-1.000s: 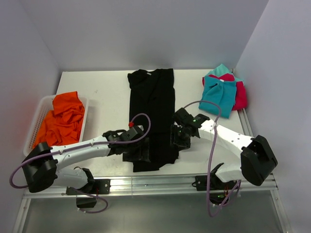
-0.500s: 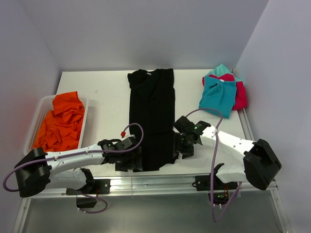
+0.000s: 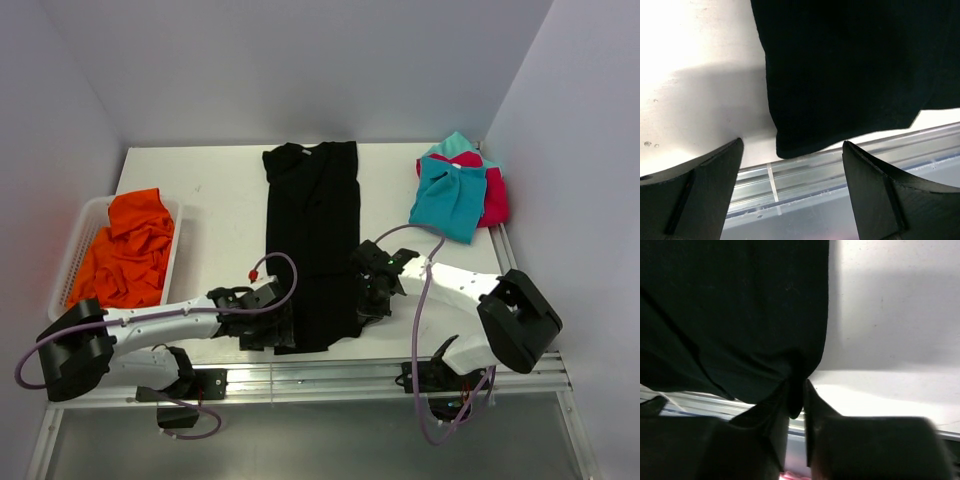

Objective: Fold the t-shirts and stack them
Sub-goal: Fold the tshirt

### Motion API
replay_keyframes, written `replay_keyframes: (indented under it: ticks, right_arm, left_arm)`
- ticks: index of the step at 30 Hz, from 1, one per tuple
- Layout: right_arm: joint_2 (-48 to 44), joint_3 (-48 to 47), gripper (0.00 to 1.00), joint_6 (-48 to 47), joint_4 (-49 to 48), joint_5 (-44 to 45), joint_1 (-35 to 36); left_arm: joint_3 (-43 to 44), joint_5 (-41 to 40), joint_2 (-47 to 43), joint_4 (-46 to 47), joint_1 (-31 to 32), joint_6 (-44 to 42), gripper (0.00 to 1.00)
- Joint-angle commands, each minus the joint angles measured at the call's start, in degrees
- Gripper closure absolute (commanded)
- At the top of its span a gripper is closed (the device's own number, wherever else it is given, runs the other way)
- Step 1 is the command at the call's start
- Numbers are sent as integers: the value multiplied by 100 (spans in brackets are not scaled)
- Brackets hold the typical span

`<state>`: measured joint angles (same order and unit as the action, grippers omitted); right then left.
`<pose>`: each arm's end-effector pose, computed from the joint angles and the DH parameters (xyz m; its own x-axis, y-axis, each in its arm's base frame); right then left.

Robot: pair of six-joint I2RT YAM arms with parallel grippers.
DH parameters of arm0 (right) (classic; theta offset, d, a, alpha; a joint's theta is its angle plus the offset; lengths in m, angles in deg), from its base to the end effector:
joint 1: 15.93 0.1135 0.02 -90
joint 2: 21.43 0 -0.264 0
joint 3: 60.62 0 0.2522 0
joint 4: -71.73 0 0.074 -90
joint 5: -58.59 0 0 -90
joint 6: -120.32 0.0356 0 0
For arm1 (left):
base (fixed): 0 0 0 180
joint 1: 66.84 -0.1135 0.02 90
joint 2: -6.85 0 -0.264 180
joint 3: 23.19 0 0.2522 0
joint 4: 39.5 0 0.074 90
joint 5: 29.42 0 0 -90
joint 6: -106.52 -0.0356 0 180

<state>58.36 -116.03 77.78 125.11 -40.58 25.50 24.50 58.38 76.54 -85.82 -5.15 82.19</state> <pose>0.1657 0.1538 0.1626 -0.9954 0.0917 -0.0286 0.0811 0.9618 0.2615 0.0973 -0.1778 0.1648 -0.9770 -0.1061 -0.1847 -0.0419 0.9458 -0.3219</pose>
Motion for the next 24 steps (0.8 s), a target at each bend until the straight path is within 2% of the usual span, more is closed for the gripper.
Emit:
replay_keyframes:
  ticks: [1,2,3,5,7,8,11,12,13,14,18,24]
  right_arm:
    - [19,78,85,18,-147,21,58]
    - [19,87,97,-9,-147,12,58]
    - [10,95,100,-18,-112,20,58]
    - [-16,122,100,-53,-103,12,58]
    - [-60,139,100,-70,-59,38,67]
    - [-77,148,100,-88,-33,47,58]
    - [-78,113,100,-114,46,73,58]
    - [-78,87,100,-140,125,64,58]
    - [-86,61,100,-176,169,56,58]
    - [-104,34,100,-228,230,56,49]
    - [-402,-106,100,-404,992,205,58]
    - [-1167,-756,100,-554,2337,609,58]
  left_arm:
    - [34,-115,220,241,36,43,13]
    - [34,-97,386,258,36,16,14]
    - [52,-88,466,285,45,-1,14]
    - [78,-70,676,337,53,-54,15]
    - [148,-70,896,364,71,-150,22]
    - [175,-79,975,381,97,-186,32]
    - [333,-27,1317,417,229,-326,52]
    - [377,-18,1397,408,308,-353,83]
    - [473,-52,1468,347,335,-353,96]
    - [535,-79,1547,268,370,-327,100]
    - [851,-176,1329,-285,554,-292,100]
    - [1396,-299,432,-1366,581,-142,100]
